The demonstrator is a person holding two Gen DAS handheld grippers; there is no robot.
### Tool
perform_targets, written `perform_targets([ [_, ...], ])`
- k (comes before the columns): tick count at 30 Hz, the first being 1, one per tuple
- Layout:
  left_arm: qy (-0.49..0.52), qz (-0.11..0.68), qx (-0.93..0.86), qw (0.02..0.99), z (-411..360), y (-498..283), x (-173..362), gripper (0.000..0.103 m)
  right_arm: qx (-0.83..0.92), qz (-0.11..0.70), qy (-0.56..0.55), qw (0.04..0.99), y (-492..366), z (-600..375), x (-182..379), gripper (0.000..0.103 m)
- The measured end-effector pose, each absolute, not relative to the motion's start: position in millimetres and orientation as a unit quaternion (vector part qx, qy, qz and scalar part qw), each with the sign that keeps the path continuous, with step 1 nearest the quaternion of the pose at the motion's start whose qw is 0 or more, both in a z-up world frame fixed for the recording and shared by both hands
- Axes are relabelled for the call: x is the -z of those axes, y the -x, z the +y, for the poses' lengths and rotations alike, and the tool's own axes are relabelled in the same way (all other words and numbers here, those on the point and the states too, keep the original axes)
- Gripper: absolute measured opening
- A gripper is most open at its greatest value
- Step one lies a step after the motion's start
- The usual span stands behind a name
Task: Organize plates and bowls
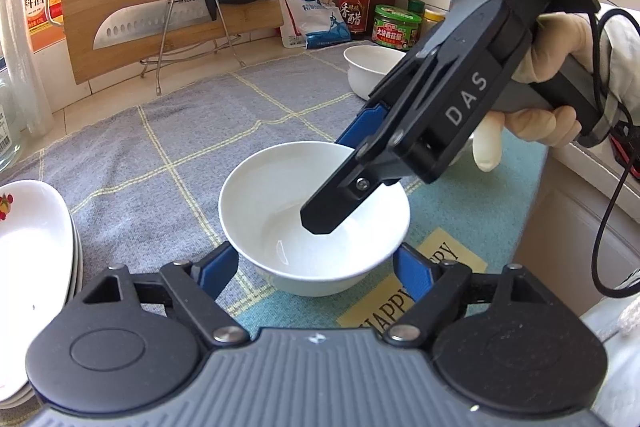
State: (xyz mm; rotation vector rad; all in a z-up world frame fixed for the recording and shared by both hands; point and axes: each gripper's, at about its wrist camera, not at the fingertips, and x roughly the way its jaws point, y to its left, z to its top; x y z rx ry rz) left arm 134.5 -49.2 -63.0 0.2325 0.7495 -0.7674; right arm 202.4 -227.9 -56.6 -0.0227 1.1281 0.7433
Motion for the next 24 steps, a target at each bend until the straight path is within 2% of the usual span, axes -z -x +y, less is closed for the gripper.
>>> perform_targets([
  [5,-0.113,0.345,0.372,0.854,-46.4,-132.2,59.1,0.094,-0.334,0.506,0.003,0.795,-200.0,-226.1,52.0,0.098],
  [13,-0.125,0.325,0.383,0.856,-36.6,-125.5,42.6,0.095,-0.277,0.467,0.011,0.840,-188.3,-223.6,38.3,0.103],
  [24,-0.141,0.277,0.415,0.855,-37.2,-125.0,25.3,0.099,-0.127,0.407,0.013,0.904,-154.6,-234.8,22.3,0.103],
])
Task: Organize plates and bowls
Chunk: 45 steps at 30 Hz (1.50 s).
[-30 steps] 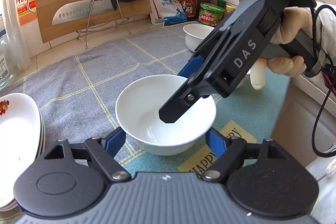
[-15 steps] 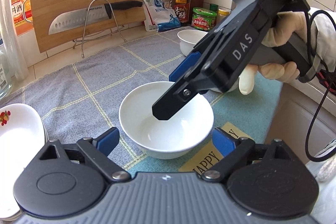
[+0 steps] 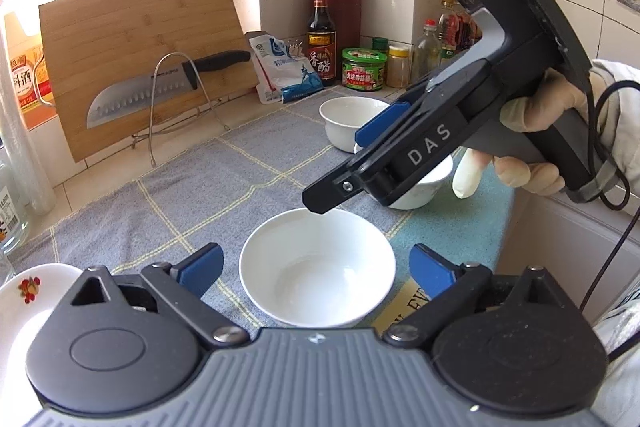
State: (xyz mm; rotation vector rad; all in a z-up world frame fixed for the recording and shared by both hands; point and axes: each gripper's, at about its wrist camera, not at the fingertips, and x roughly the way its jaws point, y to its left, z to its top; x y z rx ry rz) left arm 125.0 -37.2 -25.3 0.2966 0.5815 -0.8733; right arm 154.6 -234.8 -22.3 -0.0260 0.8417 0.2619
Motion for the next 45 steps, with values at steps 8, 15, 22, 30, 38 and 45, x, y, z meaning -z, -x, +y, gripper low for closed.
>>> perform_targets([
  [8,-0.158,0.261,0.427,0.851,-66.8,-122.5,23.7,0.099,-0.071,0.387,-0.014,0.919,-130.9,-272.6,20.4,0.103],
  [15,-0.154,0.270,0.418,0.854,-109.1,-124.0,28.1,0.099,-0.072,0.390,-0.010,0.918,-120.7,-316.8,26.1,0.103],
  [22,-0.160,0.280,0.405,0.855,-156.9,-115.8,40.6,0.099,-0.093,0.399,-0.018,0.912,-120.1,-357.6,34.5,0.103],
  [30,-0.169,0.298,0.366,0.865,-198.7,-110.6,61.1,0.099,-0.148,0.406,-0.038,0.901,-134.7,-388.1,45.3,0.103],
  [38,-0.183,0.312,0.327,0.873,-220.1,-115.2,76.6,0.098,-0.192,0.416,-0.044,0.888,-150.8,-395.6,57.2,0.100],
  [45,-0.180,0.315,0.320,0.875,-224.2,-123.7,83.2,0.094,-0.215,0.426,-0.057,0.877,-162.0,-399.2,62.4,0.088],
])
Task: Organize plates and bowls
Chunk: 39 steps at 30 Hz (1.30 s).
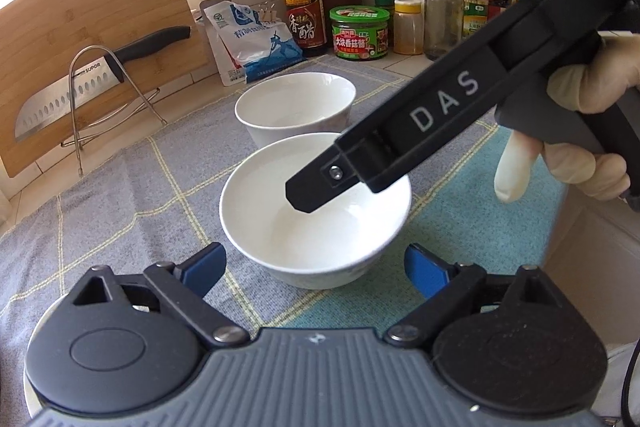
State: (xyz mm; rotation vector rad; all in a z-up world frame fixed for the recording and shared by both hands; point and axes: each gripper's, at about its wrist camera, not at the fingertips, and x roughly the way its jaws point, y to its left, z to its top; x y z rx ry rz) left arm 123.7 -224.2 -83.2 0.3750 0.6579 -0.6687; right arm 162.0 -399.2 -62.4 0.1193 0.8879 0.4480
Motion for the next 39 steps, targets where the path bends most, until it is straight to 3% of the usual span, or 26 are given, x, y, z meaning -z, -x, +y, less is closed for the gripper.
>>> perform_targets([
  [10,-0.175,0.313,0.328,0.874,-224.7,-129.1,85.0,0.088,-0.225,0.439,-0.073,0.867,-175.4,-399.8,64.7,0.073],
  [39,-0.166,0.310,0.352,0.867,-208.7,-126.8,69.7,0.087,-0.210,0.449,-0.077,0.865,-167.5,-386.6,45.1,0.073],
])
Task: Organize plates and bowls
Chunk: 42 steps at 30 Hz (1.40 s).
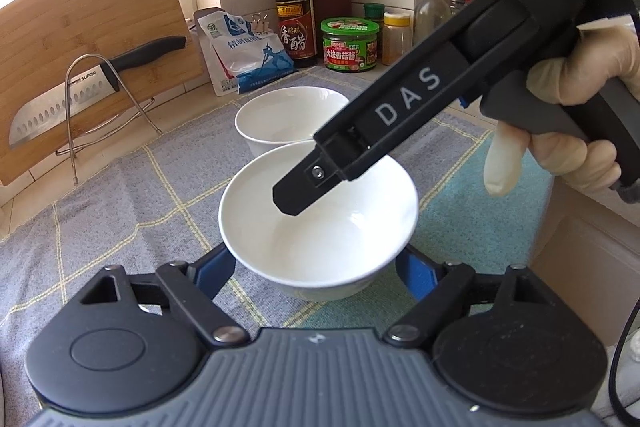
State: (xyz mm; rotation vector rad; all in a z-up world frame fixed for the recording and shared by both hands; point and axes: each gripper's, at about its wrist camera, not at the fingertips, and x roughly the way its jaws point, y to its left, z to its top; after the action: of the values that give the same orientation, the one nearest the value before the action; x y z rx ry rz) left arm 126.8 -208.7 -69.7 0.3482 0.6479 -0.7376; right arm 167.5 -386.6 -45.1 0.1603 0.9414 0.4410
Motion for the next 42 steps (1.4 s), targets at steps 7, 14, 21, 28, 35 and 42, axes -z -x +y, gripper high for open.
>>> perform_targets([
  [7,-0.161,0.306,0.357,0.868,-194.0,-119.2,58.1,0.087,-0.209,0.446,-0.081,0.867,-156.9,-375.0,33.7,0.073],
  [14,-0.156,0.296,0.355,0.873,-178.3,-112.0,46.3,0.087,-0.215,0.436,-0.078,0.870,-150.8,-359.2,21.1,0.073],
  [21,-0.151,0.286,0.339,0.884,-155.3,-102.6,36.1,0.087,-0.234,0.426,-0.068,0.871,-149.2,-333.8,10.8,0.073],
  [28,-0.142,0.285,0.311,0.896,-128.6,-100.6,30.5,0.087,-0.263,0.421,-0.052,0.867,-155.8,-300.2,5.6,0.073],
  [35,-0.134,0.293,0.283,0.903,-101.0,-103.1,30.3,0.087,-0.290,0.423,-0.043,0.857,-165.9,-267.7,7.7,0.073],
  [42,-0.129,0.307,0.272,0.903,-80.8,-107.4,37.5,0.087,-0.297,0.437,-0.036,0.848,-173.1,-242.5,17.9,0.073],
])
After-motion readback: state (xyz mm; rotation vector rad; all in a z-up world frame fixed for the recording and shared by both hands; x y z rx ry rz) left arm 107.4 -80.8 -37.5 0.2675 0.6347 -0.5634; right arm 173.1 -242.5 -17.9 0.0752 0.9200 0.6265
